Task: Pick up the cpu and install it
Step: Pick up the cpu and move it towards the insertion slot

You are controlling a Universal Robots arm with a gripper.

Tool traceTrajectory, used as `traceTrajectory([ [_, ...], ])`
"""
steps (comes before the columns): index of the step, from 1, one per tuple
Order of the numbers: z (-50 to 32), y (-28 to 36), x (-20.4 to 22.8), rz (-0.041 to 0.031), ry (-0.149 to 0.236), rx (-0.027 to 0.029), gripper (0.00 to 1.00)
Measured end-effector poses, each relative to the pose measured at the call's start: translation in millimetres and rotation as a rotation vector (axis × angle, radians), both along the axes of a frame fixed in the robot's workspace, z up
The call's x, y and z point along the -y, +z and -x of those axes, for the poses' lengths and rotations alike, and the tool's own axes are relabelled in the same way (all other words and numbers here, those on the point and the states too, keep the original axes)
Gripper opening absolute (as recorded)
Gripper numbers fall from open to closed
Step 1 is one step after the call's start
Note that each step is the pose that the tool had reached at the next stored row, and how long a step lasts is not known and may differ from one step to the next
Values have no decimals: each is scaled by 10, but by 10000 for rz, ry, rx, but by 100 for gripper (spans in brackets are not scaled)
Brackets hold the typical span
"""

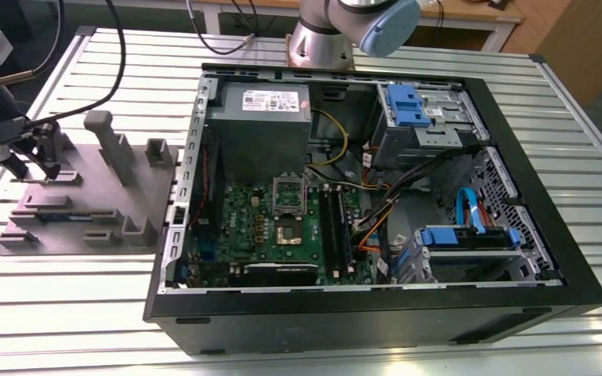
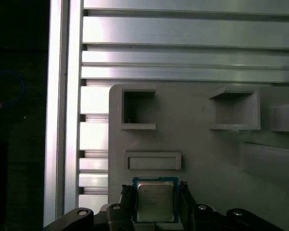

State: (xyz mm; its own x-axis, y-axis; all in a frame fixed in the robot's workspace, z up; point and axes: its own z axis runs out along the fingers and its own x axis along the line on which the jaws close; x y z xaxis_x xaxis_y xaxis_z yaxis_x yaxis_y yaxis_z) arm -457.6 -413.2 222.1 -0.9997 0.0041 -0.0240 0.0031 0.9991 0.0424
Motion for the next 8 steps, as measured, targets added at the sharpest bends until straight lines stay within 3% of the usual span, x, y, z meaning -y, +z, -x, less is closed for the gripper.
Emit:
traceTrajectory([
  [8,0,34,0,0,0,0,47],
])
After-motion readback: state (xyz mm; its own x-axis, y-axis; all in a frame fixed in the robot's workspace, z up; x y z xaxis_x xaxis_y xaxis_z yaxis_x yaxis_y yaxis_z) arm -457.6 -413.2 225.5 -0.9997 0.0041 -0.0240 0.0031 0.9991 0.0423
